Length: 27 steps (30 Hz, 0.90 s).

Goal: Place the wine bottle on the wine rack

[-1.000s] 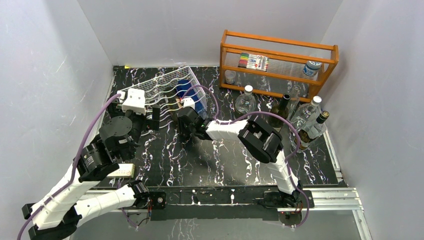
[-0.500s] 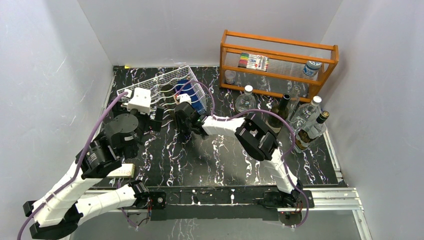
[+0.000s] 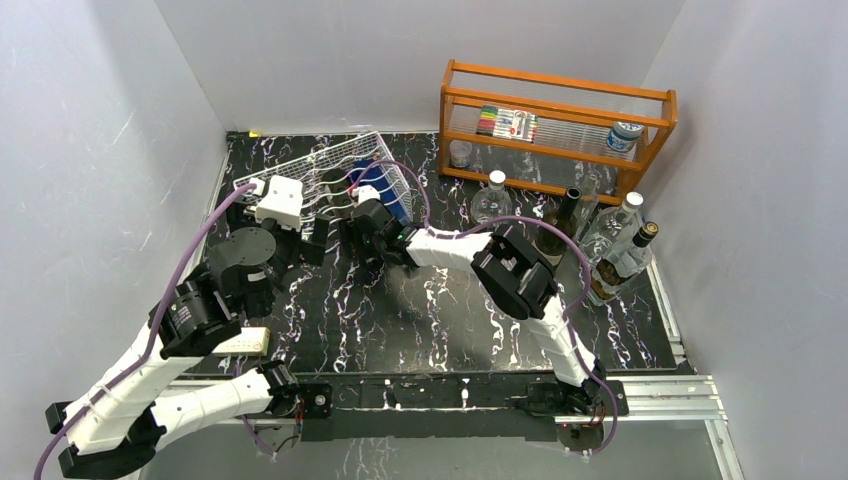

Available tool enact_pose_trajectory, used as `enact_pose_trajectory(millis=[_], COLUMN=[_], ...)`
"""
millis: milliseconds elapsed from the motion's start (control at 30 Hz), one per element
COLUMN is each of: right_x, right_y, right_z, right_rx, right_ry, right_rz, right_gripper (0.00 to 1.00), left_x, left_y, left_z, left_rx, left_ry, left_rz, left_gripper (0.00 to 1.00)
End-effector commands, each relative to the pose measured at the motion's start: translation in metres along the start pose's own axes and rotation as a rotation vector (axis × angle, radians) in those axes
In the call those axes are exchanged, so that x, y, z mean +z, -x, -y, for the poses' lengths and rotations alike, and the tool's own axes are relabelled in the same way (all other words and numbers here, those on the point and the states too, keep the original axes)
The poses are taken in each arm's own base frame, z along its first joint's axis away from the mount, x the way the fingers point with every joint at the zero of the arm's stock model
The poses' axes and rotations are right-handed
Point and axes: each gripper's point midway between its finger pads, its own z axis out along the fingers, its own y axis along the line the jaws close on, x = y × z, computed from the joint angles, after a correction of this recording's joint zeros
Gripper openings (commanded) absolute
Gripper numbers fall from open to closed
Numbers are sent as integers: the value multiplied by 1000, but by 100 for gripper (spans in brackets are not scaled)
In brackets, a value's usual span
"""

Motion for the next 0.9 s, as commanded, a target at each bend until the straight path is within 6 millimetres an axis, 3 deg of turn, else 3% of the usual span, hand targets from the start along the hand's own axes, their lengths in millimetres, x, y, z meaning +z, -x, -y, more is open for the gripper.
enact_pose_trajectory(millis=[0,167,567,733,867], right_x=[-25,-44,-92,-128,-168], right_y=[58,57,79,87,95], right_z=[-17,-19,-17,-4,19], right_rx=[1,20,47,67,89], right_ry=[95,117,99,49,-16], right_rz=[132,129,171,133,172], right_gripper=[87,88,86,85,85], left_x=[-5,-3,-1,-5,-10], left_y=[8,2,-1,-6,-8], left_z=[1,7,14,11,3], left_rx=[-27,-15,-14,-17,-47], left_ry=[-35,-53,-76,-82,-65], left_rz=[10,-4,-17,-6,5], left_gripper=[98,98,98,98,98])
